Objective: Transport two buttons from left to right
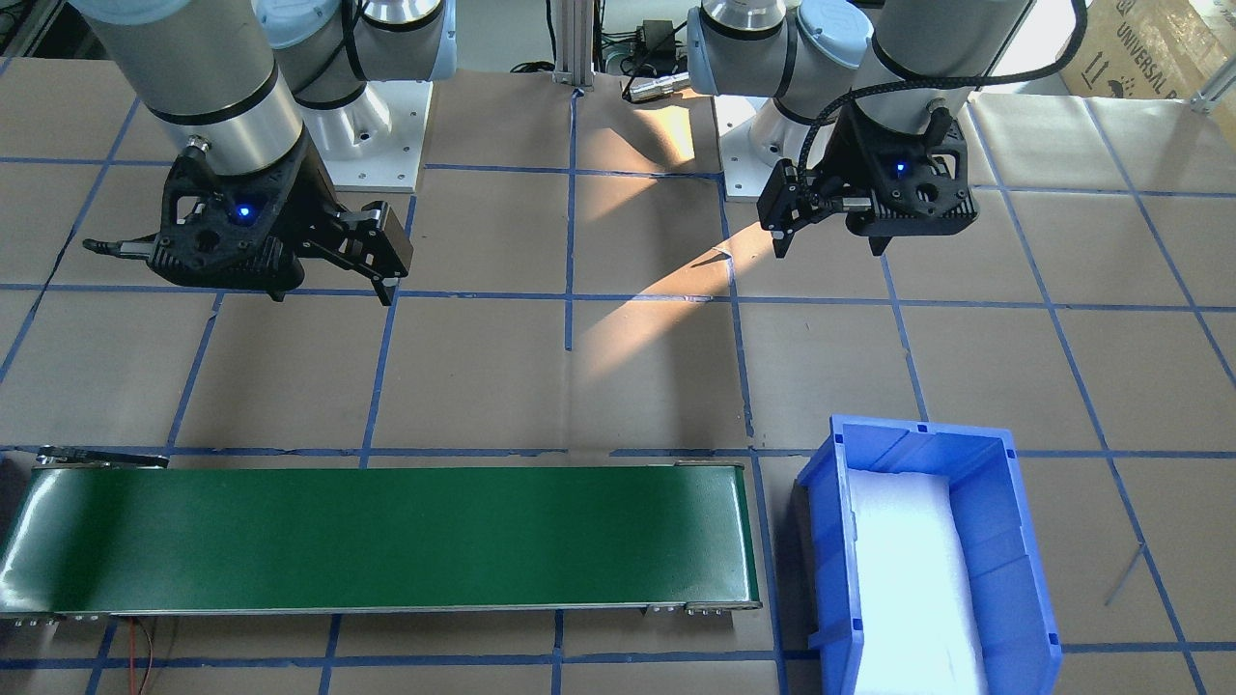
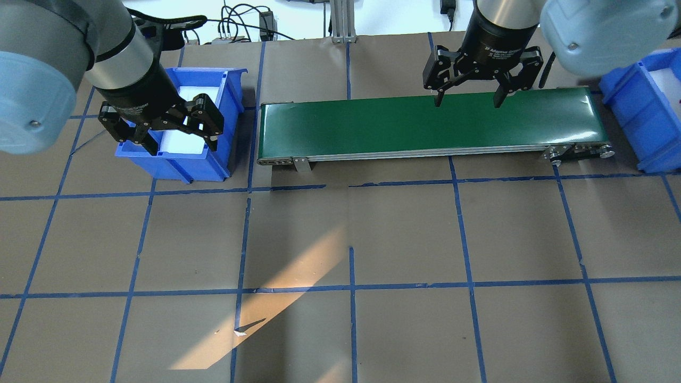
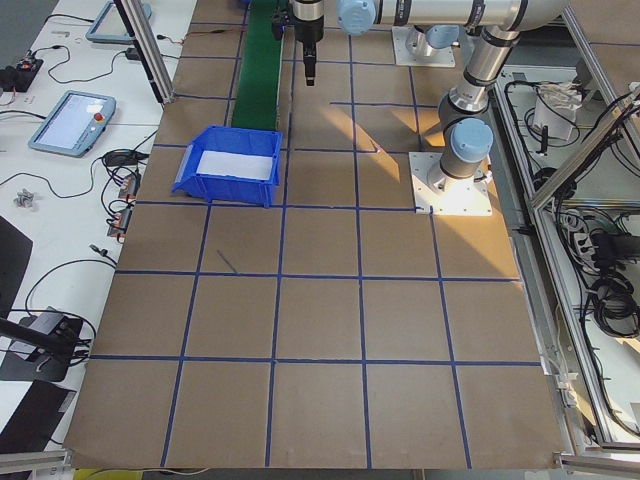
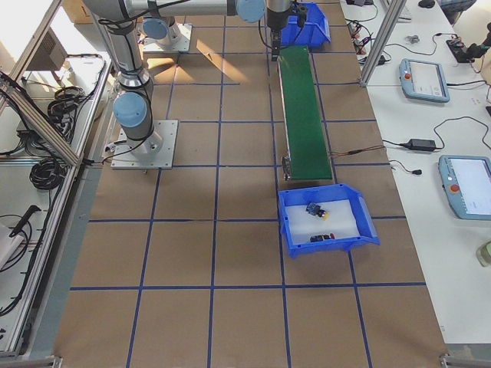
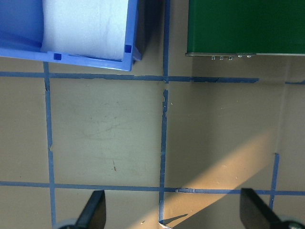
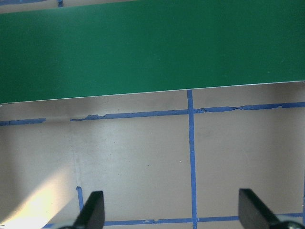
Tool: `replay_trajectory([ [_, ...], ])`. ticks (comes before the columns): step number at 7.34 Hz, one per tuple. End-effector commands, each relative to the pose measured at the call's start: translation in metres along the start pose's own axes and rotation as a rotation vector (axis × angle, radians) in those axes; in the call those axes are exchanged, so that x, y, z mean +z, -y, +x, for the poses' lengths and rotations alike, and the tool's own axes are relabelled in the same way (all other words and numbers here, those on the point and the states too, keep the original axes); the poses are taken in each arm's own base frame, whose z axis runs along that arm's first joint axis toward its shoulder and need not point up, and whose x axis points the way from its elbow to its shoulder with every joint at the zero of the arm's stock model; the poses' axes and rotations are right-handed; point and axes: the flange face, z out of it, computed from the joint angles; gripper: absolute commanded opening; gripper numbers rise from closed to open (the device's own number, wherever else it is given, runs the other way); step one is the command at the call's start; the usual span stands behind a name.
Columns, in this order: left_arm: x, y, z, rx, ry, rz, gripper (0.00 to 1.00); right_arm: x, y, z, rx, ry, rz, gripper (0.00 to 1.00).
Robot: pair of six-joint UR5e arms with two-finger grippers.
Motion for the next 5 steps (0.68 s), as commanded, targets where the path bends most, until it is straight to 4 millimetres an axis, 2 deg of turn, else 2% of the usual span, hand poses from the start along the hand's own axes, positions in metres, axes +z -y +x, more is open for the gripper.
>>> replay_trajectory([
  [1,-0.0012,0.0004,-0.0014,-0.003,0.011,0.003,1.00,0.0009,0.0000,0.0003,0.001,-0.002,-0.001,1.00],
  [5,-0.0005,0.0003,-0.0013,-0.003,0.010,0.002,1.00,0.0002,0.0020,0.0002,0.002,-0.002,0.012,1.00],
])
